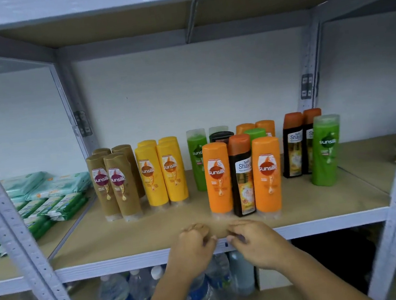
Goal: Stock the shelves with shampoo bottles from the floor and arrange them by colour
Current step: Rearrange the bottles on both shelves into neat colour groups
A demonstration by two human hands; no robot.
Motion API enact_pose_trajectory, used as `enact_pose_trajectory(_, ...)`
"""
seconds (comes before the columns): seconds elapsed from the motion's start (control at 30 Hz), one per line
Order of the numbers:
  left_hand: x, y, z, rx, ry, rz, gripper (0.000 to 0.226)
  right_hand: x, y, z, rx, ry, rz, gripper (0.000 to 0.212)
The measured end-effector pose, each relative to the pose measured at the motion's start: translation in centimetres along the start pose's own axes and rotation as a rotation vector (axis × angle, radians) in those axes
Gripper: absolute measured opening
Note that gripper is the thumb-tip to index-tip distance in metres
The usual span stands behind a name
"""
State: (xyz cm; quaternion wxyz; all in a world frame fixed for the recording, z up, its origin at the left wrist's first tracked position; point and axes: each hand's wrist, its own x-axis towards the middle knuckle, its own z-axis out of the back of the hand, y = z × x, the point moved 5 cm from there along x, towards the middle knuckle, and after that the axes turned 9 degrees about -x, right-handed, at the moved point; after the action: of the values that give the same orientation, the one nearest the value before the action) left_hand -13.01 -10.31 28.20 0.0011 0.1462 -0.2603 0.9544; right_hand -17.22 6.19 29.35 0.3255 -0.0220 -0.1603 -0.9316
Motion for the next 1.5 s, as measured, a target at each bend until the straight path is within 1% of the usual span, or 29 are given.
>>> enact_pose_trajectory(0.1, 0.5, -0.9, -0.3, -0.061, 0.000, 0.073, 0.026, -0.6, -1.7, 1.1, -0.004, -0.024, -0.051, 0.037)
enact_pose_trajectory(0.2, 0.7, -1.8, -0.2, -0.137, -0.031, 0.122, 0.027, -1.3, -3.3, 2.2, 0.008, -0.050, -0.116, 0.031)
enact_pose_trajectory(0.3, 0.7, -3.0, 0.3, -0.246, -0.091, 0.178, 0.044, -2.6, -5.2, 2.7, 0.021, -0.108, -0.164, 0.023)
enact_pose_trajectory(0.4, 1.1, -3.9, 0.4, -0.384, -0.134, 0.207, 0.060, -3.7, -7.0, 3.0, 0.034, -0.174, -0.186, 0.024)
enact_pose_trajectory(0.47, 1.3, -4.3, 0.2, -0.423, -0.133, 0.203, 0.072, -3.8, -8.2, 3.3, 0.090, -0.215, -0.238, 0.025)
enact_pose_trajectory(0.57, 2.1, -3.6, -0.4, -0.499, -0.148, 0.189, 0.089, -3.4, -9.8, 3.9, 0.234, -0.341, -0.390, 0.034)
enact_pose_trajectory(0.63, 2.9, -2.9, -0.6, -0.583, -0.141, 0.188, 0.094, -2.8, -10.1, 4.3, 0.332, -0.411, -0.425, 0.050)
enact_pose_trajectory(0.73, 4.0, -2.0, -1.1, -0.662, -0.112, 0.161, 0.088, -1.5, -10.2, 4.6, 0.448, -0.411, -0.410, 0.087)
enact_pose_trajectory(0.77, 4.4, -1.8, -1.2, -0.674, -0.104, 0.156, 0.084, -1.0, -10.1, 4.6, 0.493, -0.392, -0.396, 0.093)
enact_pose_trajectory(0.8, 4.7, -1.7, -1.2, -0.683, -0.104, 0.152, 0.081, -0.6, -10.0, 4.7, 0.543, -0.377, -0.373, 0.094)
enact_pose_trajectory(0.87, 5.3, -1.4, -1.3, -0.679, -0.122, 0.158, 0.078, 0.1, -9.9, 4.5, 0.601, -0.343, -0.338, 0.088)
enact_pose_trajectory(0.93, 5.8, -1.2, -1.2, -0.671, -0.150, 0.185, 0.074, 0.6, -10.0, 4.3, 0.589, -0.326, -0.317, 0.075)
enact_pose_trajectory(1.0, 6.2, -1.0, -1.2, -0.661, -0.169, 0.210, 0.063, 0.9, -10.3, 4.1, 0.570, -0.327, -0.306, 0.063)
enact_pose_trajectory(1.07, 6.5, -0.9, -1.3, -0.650, -0.176, 0.222, 0.054, 1.1, -10.5, 4.1, 0.567, -0.331, -0.306, 0.058)
enact_pose_trajectory(1.27, 6.3, -1.0, -1.9, -0.640, -0.155, 0.236, 0.050, 1.3, -11.4, 4.0, 0.553, -0.342, -0.347, 0.057)
enact_pose_trajectory(1.5, 5.4, -2.1, -2.3, -0.637, -0.111, 0.206, 0.049, 0.7, -12.9, 4.4, 0.521, -0.394, -0.383, 0.061)
